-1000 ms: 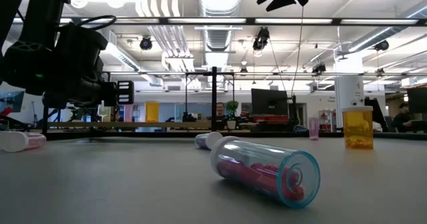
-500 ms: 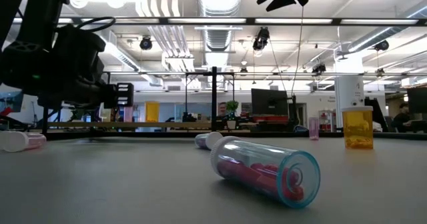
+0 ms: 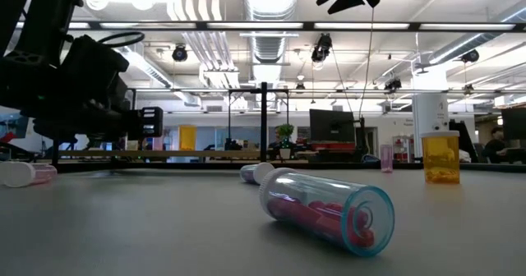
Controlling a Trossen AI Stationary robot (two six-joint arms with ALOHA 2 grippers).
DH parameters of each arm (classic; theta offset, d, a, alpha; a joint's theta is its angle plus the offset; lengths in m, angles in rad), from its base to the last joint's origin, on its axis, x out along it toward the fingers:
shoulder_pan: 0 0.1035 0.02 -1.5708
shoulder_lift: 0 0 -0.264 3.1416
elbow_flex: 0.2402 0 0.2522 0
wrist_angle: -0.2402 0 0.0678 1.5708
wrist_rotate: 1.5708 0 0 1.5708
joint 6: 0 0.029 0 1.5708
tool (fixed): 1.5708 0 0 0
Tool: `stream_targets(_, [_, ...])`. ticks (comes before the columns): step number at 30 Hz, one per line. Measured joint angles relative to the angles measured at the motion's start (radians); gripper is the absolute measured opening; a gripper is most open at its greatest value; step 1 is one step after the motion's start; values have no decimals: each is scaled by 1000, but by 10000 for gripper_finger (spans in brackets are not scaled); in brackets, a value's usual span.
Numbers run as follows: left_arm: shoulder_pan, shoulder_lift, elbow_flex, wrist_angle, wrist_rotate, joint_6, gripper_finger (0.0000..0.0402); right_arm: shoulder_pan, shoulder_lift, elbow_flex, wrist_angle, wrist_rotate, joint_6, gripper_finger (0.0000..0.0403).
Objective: Pick and place medicine bottles onto shelf by color
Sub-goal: Put the right yellow pill bottle on the shelf aligned with the other yellow pill bottle
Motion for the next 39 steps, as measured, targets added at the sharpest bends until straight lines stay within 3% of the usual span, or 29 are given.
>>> stream_targets(10, [0,0,-19,0,0,-75,113,0,0,0,0,0,0,233])
stream_targets(22, [-2,-5,-20,29,0,-69,164,0,0,0,0,0,0,233])
stream_targets(30, [-2,-56,-22,115,-7,133,164,0,0,0,0,0,0,233])
stream_targets(39, [-8,-254,-20,113,-8,379,164,0,0,0,0,0,0,233])
